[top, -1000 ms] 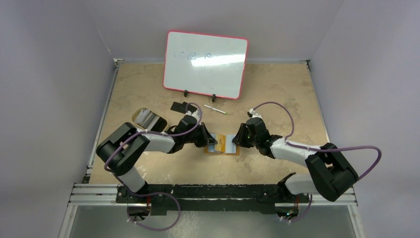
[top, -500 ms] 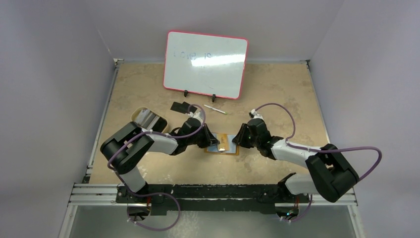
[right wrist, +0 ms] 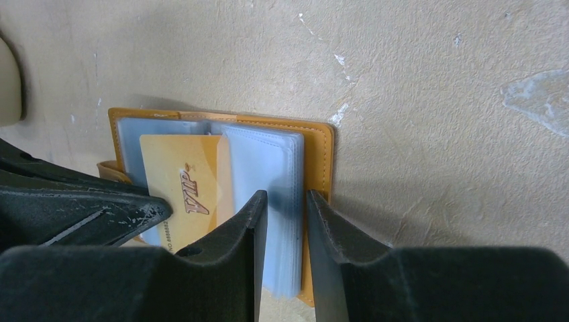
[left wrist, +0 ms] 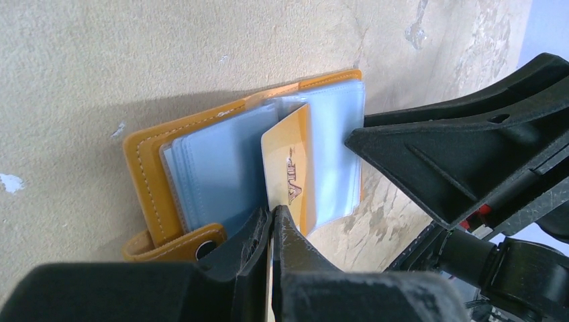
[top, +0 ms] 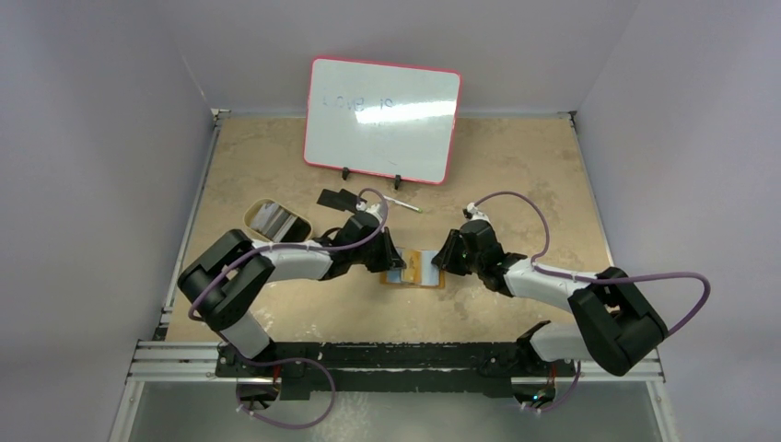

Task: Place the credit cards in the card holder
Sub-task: Insert the credit card into the card holder.

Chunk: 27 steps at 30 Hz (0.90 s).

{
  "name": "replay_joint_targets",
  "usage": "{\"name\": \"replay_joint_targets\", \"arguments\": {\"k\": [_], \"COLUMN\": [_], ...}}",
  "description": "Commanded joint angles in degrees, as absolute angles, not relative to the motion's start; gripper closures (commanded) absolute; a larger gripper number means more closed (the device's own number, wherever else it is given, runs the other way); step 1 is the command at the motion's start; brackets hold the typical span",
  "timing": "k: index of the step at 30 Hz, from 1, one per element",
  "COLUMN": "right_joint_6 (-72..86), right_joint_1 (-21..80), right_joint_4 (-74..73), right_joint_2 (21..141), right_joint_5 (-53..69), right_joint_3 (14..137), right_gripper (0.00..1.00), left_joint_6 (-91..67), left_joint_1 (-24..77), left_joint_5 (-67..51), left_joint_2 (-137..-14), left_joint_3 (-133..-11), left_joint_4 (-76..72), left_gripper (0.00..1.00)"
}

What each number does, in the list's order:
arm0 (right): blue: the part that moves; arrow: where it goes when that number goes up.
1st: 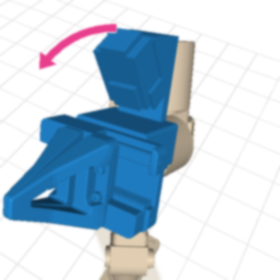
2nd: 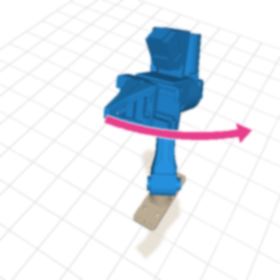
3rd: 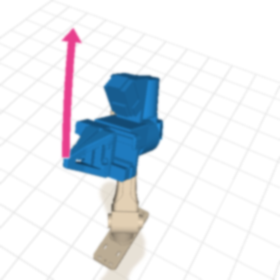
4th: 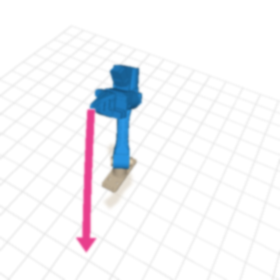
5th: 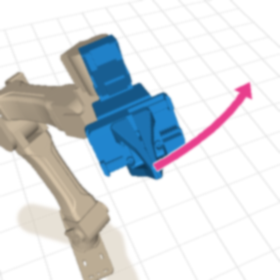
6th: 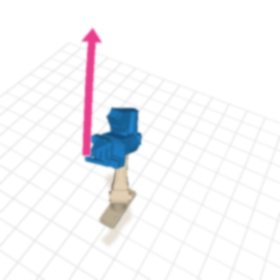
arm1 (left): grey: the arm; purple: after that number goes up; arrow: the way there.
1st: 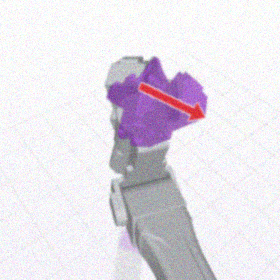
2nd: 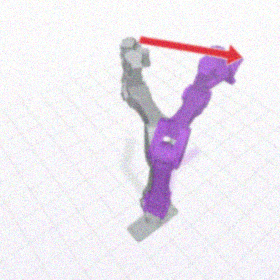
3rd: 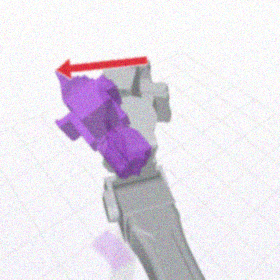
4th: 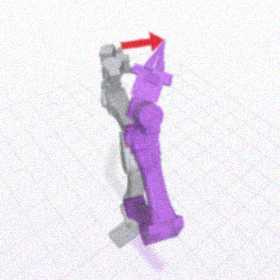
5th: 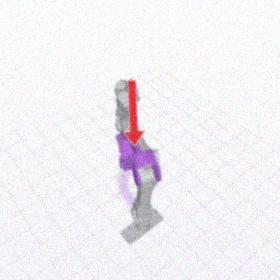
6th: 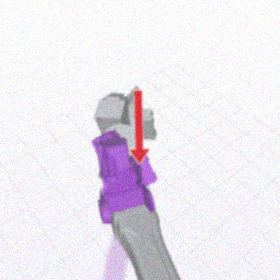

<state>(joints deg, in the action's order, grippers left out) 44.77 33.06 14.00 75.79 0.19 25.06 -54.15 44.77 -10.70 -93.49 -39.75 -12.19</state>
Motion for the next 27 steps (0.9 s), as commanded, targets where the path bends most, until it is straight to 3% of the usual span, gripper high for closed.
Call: {"name": "replay_joint_targets", "arguments": {"k": [1,13,27], "right_joint_6": [44.27,47.19,46.27], "right_joint_1": [33.27,33.22,33.22], "right_joint_4": [10.71,11.76,3.45], "right_joint_2": [76.09,75.37,68.87], "right_joint_5": [0.61,1.10,-1.45], "right_joint_3": [25.23,24.88,27.73], "right_gripper": [0.69,0.69,0.63], "left_joint_6": [-51.98,-58.59,-57.45], "left_joint_1": [45.26,47.63,48.67], "left_joint_5": [-12.26,-10.77,-1.09], "left_joint_2": [-96.22,-99.56,-92.87], "left_joint_3": [-41.30,-42.84,-44.42], "left_joint_4": [-10.14,-18.37,-9.79], "left_gripper": [1.00,1.00,0.64]}}
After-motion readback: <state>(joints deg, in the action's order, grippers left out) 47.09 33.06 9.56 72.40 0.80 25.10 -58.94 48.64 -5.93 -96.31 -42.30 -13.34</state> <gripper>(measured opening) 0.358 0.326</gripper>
